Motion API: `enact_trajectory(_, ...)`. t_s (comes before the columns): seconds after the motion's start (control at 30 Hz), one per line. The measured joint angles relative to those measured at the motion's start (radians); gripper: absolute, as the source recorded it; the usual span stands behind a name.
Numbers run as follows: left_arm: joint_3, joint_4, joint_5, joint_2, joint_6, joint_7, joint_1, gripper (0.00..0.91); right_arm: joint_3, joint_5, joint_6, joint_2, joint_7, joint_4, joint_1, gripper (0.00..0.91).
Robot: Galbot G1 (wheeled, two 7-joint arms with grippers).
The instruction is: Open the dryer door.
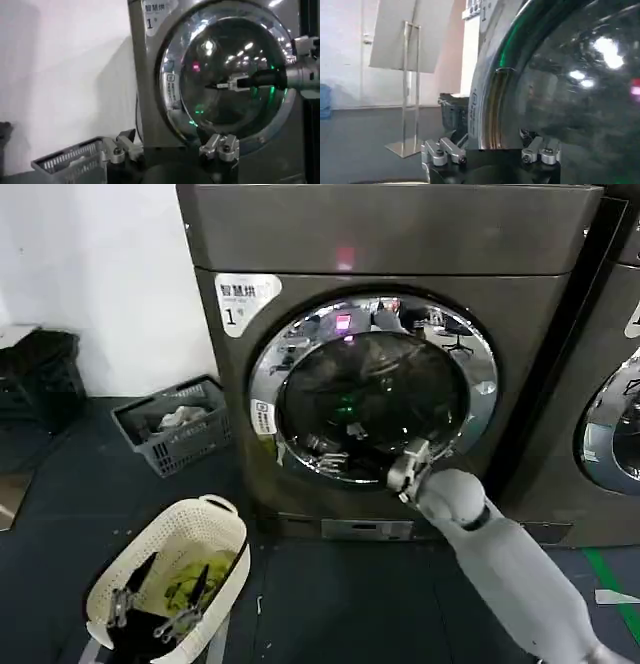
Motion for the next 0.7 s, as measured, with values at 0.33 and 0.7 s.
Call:
enact_trajectory(0.33,0.004,0.014,0.005,-0.011,-0.005,-0.002,-0.005,0.907,-0.078,-0.007,0.012,0.073,-0.014,-0.106,0.072,0.907)
enact_trajectory(0.7,0.000,0.000,0.003,-0.013,0.033,0.024,-0.014,0.907,-0.089,0.008,0.021,0.106,-0.039,-0.168,0.095,0.907)
